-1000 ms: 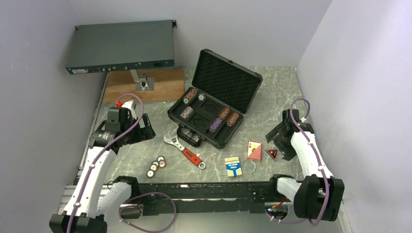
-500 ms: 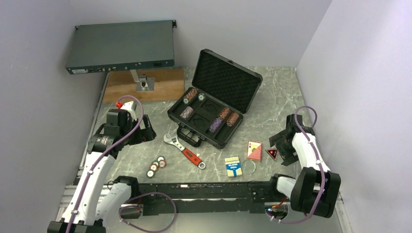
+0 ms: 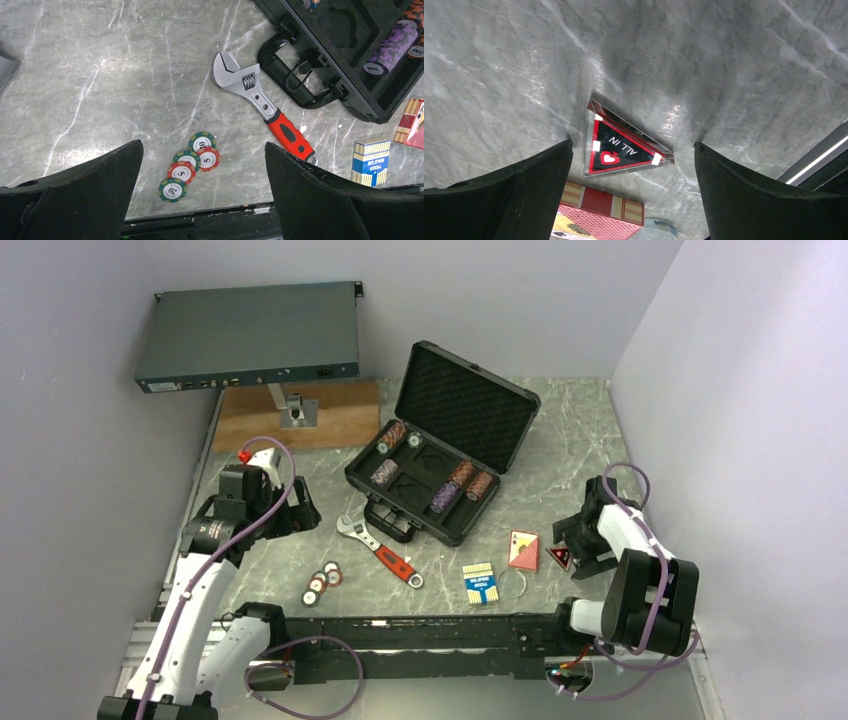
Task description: Pack up texas hold em set
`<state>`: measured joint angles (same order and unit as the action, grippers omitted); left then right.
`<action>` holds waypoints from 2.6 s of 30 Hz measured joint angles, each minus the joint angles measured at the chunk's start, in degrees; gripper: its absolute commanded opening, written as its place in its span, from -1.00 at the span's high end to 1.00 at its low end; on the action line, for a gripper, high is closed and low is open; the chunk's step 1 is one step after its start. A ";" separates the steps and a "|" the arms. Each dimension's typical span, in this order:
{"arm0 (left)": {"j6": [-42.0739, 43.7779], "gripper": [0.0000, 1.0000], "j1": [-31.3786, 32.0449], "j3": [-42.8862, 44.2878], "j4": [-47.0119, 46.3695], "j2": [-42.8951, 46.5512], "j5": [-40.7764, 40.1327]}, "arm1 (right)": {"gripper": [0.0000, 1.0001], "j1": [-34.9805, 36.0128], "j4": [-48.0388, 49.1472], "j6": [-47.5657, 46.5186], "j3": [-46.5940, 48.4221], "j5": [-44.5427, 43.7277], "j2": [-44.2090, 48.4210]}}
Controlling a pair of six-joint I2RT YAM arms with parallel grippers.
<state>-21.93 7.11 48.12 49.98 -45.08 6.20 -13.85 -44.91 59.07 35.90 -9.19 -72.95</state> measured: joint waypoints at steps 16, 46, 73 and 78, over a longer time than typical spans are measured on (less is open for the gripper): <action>-0.04 -0.98 0.00 0.00 0.02 0.00 -1.11 | -0.68 -0.04 -0.52 5.01 -0.83 -0.79 -0.11; -0.22 -0.98 0.00 0.00 0.02 -0.02 -2.23 | -1.00 17.35 -4.50 -4.39 10.54 -5.31 0.26; -0.24 -0.98 0.00 0.00 0.02 -0.13 -2.64 | -0.96 30.67 8.15 -32.41 8.37 2.91 -3.37; -0.28 -0.98 0.00 0.00 0.02 -0.11 -3.10 | -0.76 32.28 7.89 -33.05 9.22 2.45 -7.45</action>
<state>-22.22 7.11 48.12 50.00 -45.19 3.09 18.44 -37.01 26.02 45.12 -6.74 -80.40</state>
